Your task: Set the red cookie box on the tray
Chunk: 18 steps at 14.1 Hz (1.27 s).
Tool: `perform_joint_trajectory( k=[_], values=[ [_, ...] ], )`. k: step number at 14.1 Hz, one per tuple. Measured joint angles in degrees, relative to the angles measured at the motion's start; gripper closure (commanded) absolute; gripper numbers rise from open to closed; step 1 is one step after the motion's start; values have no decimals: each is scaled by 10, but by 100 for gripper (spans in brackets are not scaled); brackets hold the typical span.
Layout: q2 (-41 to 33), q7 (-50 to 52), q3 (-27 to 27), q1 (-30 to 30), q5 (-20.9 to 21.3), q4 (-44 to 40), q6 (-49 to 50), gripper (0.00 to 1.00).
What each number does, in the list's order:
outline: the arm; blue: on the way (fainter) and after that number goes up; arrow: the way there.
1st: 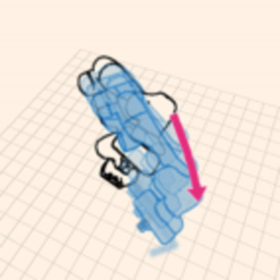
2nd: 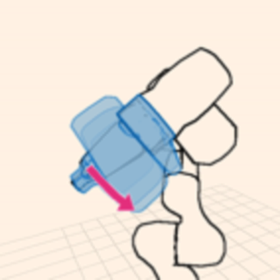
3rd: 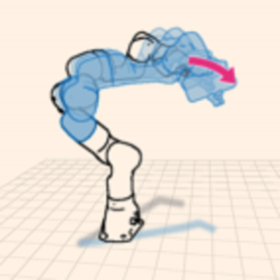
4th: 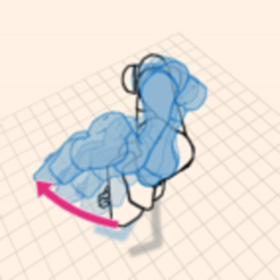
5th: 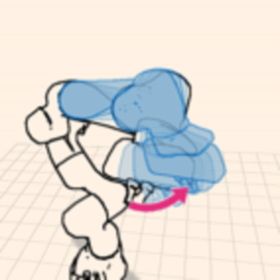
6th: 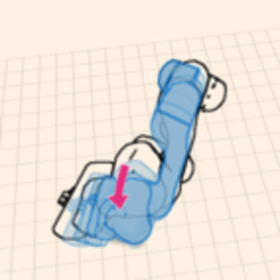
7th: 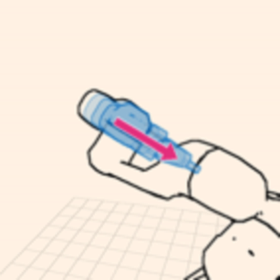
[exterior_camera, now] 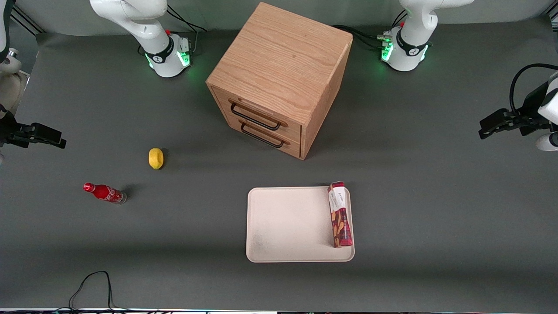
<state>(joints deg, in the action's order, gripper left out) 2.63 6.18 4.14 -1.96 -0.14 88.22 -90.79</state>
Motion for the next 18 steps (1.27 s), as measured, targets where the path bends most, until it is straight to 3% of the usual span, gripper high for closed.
perform_joint_trajectory(
  k=[18],
  values=[
    [0, -8, 1, 0, -4, 13, 14, 0]
  ],
)
